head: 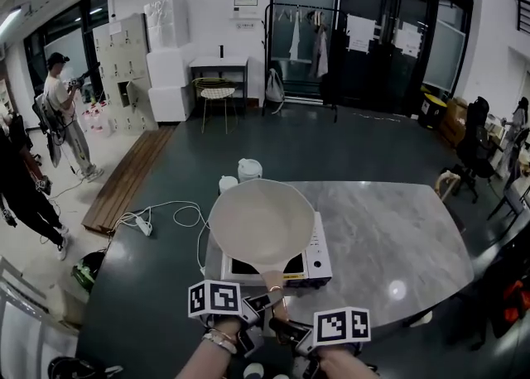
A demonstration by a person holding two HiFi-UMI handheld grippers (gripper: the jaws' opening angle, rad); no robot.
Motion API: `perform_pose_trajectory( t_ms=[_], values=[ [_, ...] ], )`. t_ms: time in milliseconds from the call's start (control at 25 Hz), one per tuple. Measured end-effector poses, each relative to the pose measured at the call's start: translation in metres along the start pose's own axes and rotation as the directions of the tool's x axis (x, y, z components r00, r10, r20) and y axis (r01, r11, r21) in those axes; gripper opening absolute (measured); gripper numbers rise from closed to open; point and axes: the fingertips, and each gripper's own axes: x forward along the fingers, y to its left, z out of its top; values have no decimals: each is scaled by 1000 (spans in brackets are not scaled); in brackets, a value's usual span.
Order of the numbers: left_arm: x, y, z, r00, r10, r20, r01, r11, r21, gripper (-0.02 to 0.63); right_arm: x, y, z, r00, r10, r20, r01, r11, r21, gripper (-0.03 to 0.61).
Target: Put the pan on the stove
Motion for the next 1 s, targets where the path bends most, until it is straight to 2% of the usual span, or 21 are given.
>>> perform_pose_trajectory(
  t_ms=[160,360,840,880,960,1000],
  values=[
    [1,0,-4,1000,7,13,-7,1000,-7,146,-2,-3,-1,1000,0,8,0,1000,-9,147],
    [2,1,-12,1000,3,-22,-2,1000,30,147,-2,-8,-2,1000,-7,20,7,1000,-10,149],
    [-9,3,-8,999,-37,33,37,999,-1,149,-2,-8,1,998,34,45,-33,999,-38,149],
    [-10,2,-7,999,-40,37,40,999,-2,149,-2,-7,0,998,46,41,-44,998,-35,158],
    [-12,2,-6,998,-48,45,48,999,-7,149,0,-4,-1,996,85,33,-84,996,-30,229],
    [-13,2,-5,997,-52,51,52,999,-11,149,0,-2,-1,994,108,30,-107,994,-28,235]
  ],
)
